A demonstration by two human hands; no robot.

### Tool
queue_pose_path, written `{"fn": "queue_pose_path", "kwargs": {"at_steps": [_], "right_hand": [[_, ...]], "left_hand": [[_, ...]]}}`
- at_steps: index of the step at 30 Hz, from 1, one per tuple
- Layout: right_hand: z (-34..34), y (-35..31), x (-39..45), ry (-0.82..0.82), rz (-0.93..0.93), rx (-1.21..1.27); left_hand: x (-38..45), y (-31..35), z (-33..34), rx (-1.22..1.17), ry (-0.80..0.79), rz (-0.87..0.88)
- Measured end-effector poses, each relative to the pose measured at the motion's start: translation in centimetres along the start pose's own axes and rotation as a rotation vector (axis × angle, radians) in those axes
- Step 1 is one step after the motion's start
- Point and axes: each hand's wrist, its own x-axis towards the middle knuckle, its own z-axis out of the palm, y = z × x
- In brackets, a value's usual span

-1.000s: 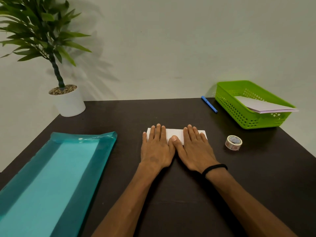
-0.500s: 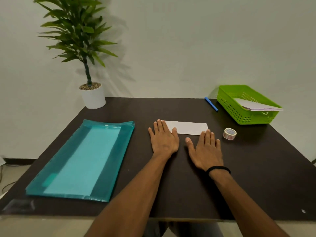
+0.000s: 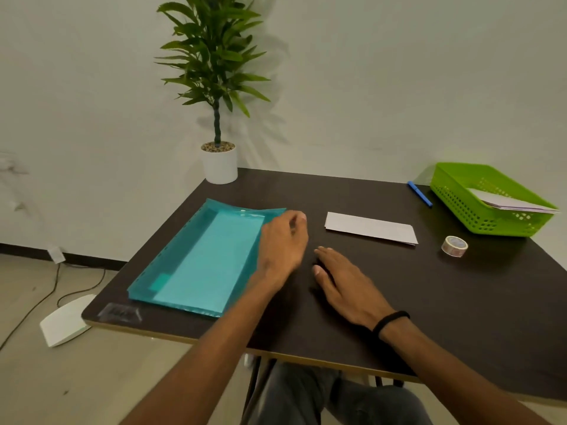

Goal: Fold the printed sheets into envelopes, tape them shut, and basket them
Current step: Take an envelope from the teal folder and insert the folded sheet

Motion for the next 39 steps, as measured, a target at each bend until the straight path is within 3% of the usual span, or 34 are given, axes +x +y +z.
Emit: {"fn": "queue_pose_path", "kwargs": {"at_steps": [4, 9, 14, 18, 22, 27, 34, 39], "right_hand": [[2.2, -3.5, 4.2, 0.085, -0.164, 0.073], [3.7, -5.6, 11.0, 0.027, -0.222, -0.063], [3.4, -6.3, 16.7, -0.003, -0.156, -0.295], [3.4, -7.0, 19.8, -0.071, -0.086, -0.343], [3.3, -7.6, 22.6, -0.071, -0.011, -0.272], [2.0, -8.9, 25.0, -0.2, 0.151, -0.106], [1.8, -9.9, 25.4, -0.265, 0.18, -0.167], [1.2, -9.7, 25.8, -0.28, 0.235, -0.04]], "left_hand": [[2.9, -4.7, -3.7, 0.434, 0.098, -0.018], [5.9, -9.9, -5.1, 0.567, 0.036, -0.061], [8.1, -12.1, -4.9, 0.572, -0.033, -0.064], [9.0, -12.6, -4.7, 0.634, -0.08, -0.115], [8.8, -13.1, -4.2, 0.633, -0.043, -0.109], [8.5, -12.9, -4.7, 0.485, 0.036, -0.08], [8.6, -13.3, -4.5, 0.342, 0.131, -0.015], [9.0, -14.0, -4.2, 0.341, 0.141, 0.021]]}}
